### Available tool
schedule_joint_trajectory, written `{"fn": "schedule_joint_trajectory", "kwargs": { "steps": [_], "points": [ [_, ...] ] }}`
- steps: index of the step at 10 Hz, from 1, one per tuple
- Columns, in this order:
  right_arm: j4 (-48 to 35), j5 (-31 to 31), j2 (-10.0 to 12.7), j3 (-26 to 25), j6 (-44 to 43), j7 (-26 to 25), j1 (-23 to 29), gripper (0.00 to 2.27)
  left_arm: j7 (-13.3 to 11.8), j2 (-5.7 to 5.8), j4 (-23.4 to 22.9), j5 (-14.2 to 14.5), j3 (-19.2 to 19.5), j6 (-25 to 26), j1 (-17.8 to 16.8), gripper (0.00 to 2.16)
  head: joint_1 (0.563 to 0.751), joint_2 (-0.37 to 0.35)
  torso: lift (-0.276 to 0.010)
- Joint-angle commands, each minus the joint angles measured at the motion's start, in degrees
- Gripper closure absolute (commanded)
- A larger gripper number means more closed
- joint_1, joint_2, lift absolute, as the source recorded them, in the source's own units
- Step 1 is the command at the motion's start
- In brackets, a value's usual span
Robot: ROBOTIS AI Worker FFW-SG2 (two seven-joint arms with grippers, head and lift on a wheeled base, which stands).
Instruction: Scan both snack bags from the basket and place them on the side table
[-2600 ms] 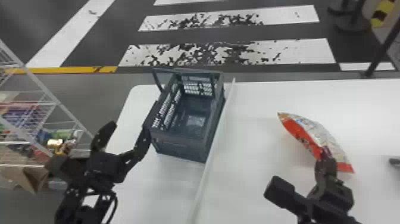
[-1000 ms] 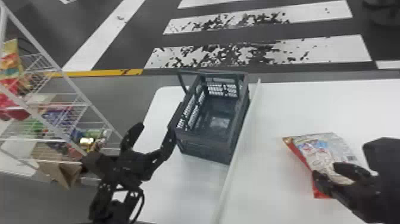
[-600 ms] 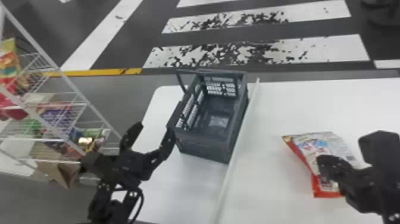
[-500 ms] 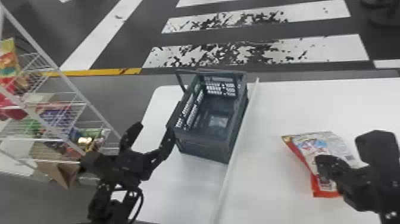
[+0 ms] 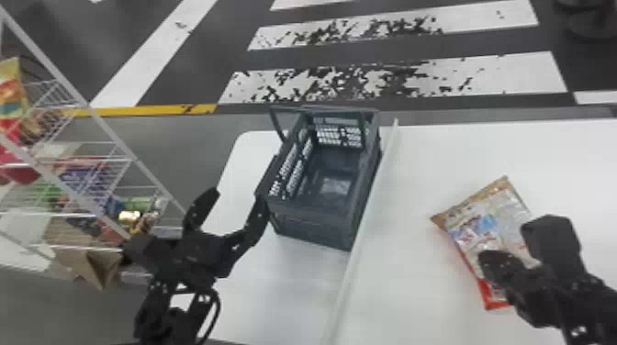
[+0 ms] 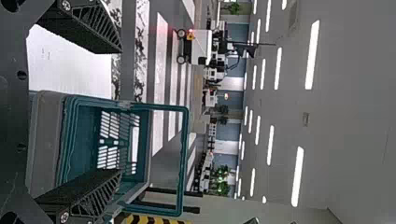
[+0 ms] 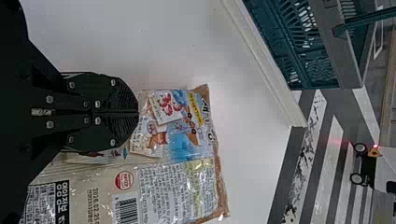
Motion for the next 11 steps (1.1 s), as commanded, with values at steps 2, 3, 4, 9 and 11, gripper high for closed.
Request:
{"fn": "schedule_joint_trajectory", "kwargs": {
  "steps": [2, 3, 4, 9, 11],
  "points": [
    [4.63, 0.10, 0.09, 0.00, -3.31, -0.42, -0.81, 2.26, 0.00, -0.01, 0.07, 0.00, 0.00, 0.00, 0.00, 0.09, 0.695, 0.282, -0.075],
    [4.20, -0.07, 0.00, 0.00, -3.48, -0.42, -0.63, 2.26, 0.00, -0.01, 0.07, 0.09, 0.00, 0.00, 0.00, 0.09, 0.695, 0.283, -0.075],
    [0.94, -1.04, 0.09, -0.09, -3.48, -0.42, 0.60, 2.26, 0.00, -0.10, 0.07, 0.00, 0.00, 0.00, 0.00, 0.09, 0.695, 0.285, -0.075],
    [-7.76, -4.29, 0.09, -4.75, -4.19, -2.09, 2.88, 2.26, 0.00, -0.10, 0.07, 0.00, 0.00, 0.00, 0.09, 0.09, 0.695, 0.269, -0.075],
    [-6.18, -4.64, 0.09, -6.25, -5.42, -0.86, 3.15, 2.26, -0.09, -0.01, 0.07, 0.00, 0.00, 0.00, 0.00, 0.09, 0.695, 0.234, -0.075]
  ]
}}
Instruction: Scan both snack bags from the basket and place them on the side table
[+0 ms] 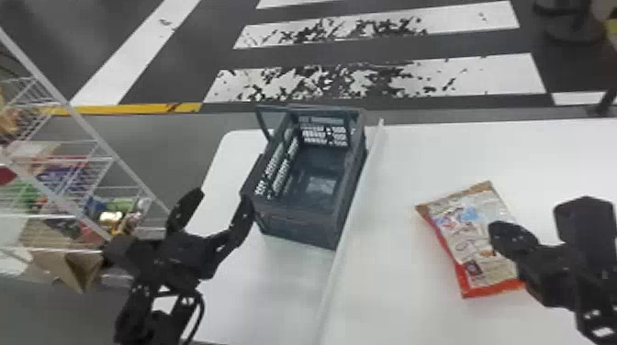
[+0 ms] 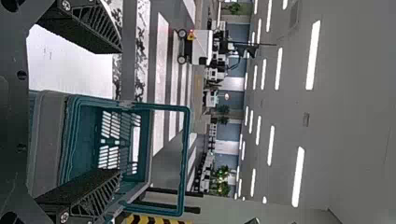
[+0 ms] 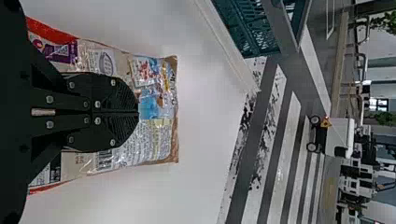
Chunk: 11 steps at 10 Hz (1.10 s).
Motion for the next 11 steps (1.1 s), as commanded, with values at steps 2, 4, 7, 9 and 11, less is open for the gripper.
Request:
{"fn": "schedule_joint_trajectory", "kwargs": {
  "steps": [2, 4, 7, 9, 11],
  "points": [
    [-1.58, -0.52, -0.08, 2.58, -0.50, 2.51, 1.22, 2.26, -0.02, -0.06, -0.09, 0.00, -0.09, 0.00, -0.04, 0.09, 0.695, 0.238, -0.075],
    [-1.49, -0.35, -0.08, 6.53, 0.38, 3.22, 0.07, 2.26, 0.07, 0.12, -0.09, 0.00, -0.09, 0.00, 0.05, 0.09, 0.695, 0.278, -0.075],
    [5.19, 1.41, -0.17, 10.57, 1.61, 3.22, -5.11, 2.26, -0.02, 0.20, -0.35, 0.00, -0.09, 0.00, 0.05, 0.09, 0.695, 0.346, -0.075],
    [10.81, 2.73, -0.08, 12.07, 1.26, 3.22, -8.80, 2.26, 0.07, 0.20, -0.27, 0.00, 0.00, 0.00, 0.05, 0.09, 0.695, 0.350, -0.075],
    [15.73, 3.52, -0.08, 13.12, 1.08, 2.69, -12.32, 2.26, -0.02, 0.29, -0.09, 0.00, 0.00, 0.00, 0.05, 0.09, 0.695, 0.350, -0.075]
  ]
}}
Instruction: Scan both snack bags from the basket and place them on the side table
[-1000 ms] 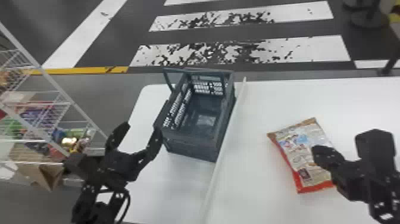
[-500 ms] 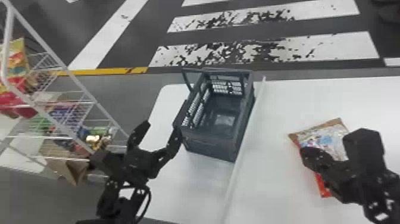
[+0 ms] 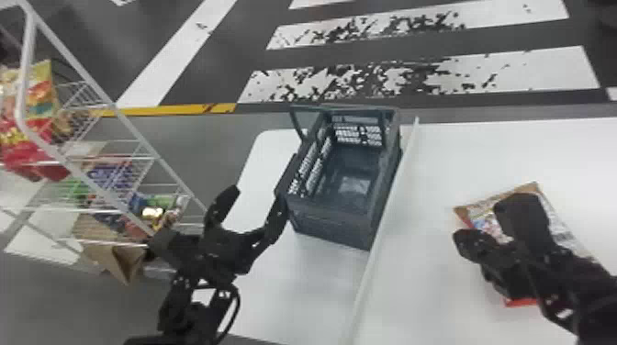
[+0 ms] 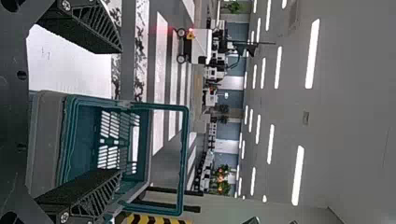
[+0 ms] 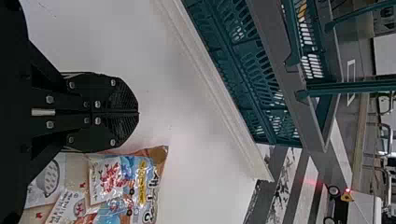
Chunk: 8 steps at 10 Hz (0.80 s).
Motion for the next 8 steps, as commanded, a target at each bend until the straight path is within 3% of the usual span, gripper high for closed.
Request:
{"fn": "schedule_joint_trajectory", "kwargs": {
  "steps": [1, 8],
  "points": [
    [3.32, 0.96, 0.09, 0.53, -0.13, -0.55, -2.41, 2.26, -0.04, 0.00, 0.14, 0.00, 0.11, 0.00, 0.00, 0.09, 0.695, 0.350, -0.075],
    [6.83, 2.72, -0.44, -1.93, 0.04, -0.72, -5.31, 2.26, -0.04, 0.09, 0.23, 0.09, 0.19, 0.00, 0.00, 0.09, 0.695, 0.319, -0.075]
  ]
}}
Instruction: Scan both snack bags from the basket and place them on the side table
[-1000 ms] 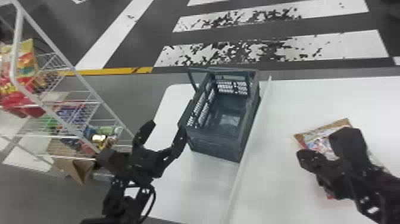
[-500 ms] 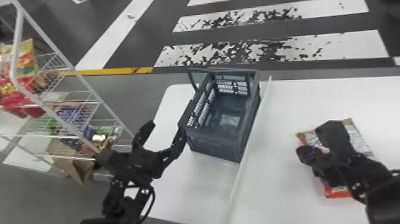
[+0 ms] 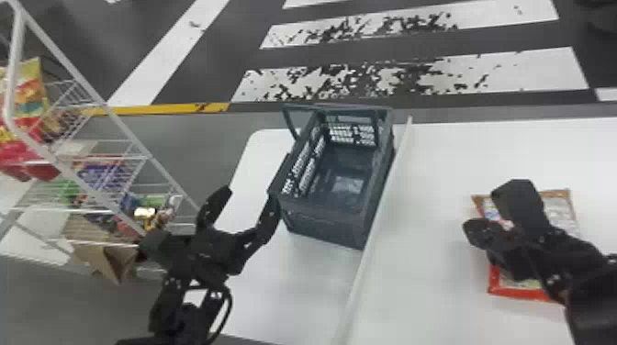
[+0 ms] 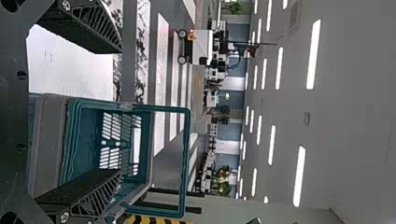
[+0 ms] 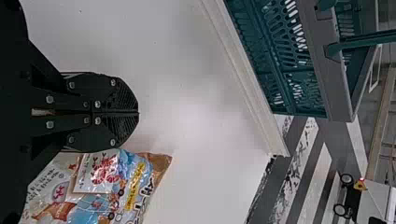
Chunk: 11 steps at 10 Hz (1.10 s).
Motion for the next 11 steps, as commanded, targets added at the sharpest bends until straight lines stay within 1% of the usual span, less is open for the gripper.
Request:
{"fn": "schedule_joint_trajectory", "kwargs": {
  "steps": [1, 6, 8, 10, 11],
  "points": [
    [0.06, 0.50, -0.21, -0.75, 0.05, 0.32, 0.09, 2.26, 0.00, 0.00, -0.02, 0.02, 0.00, 0.00, 0.00, 0.09, 0.695, 0.311, -0.075],
    [-0.64, 1.56, -0.47, -3.39, -0.12, 2.08, 1.41, 2.26, 0.00, 0.00, -0.20, 0.11, 0.00, 0.00, 0.09, 0.09, 0.695, 0.279, -0.075],
    [-3.46, 1.91, -0.65, -4.09, 0.05, 3.57, 3.60, 2.26, 0.00, 0.00, -0.11, 0.11, 0.00, 0.00, 0.09, 0.09, 0.695, 0.274, -0.075],
    [-4.95, 1.99, -0.73, -4.44, -0.12, 3.57, 5.36, 2.26, 0.00, 0.00, -0.11, 0.11, 0.00, 0.00, 0.00, 0.09, 0.695, 0.273, -0.075],
    [-4.95, 1.99, -0.73, -4.53, -0.12, 3.48, 5.45, 2.26, 0.00, 0.00, -0.02, 0.11, -0.09, 0.00, -0.09, 0.09, 0.695, 0.273, -0.075]
  ]
}}
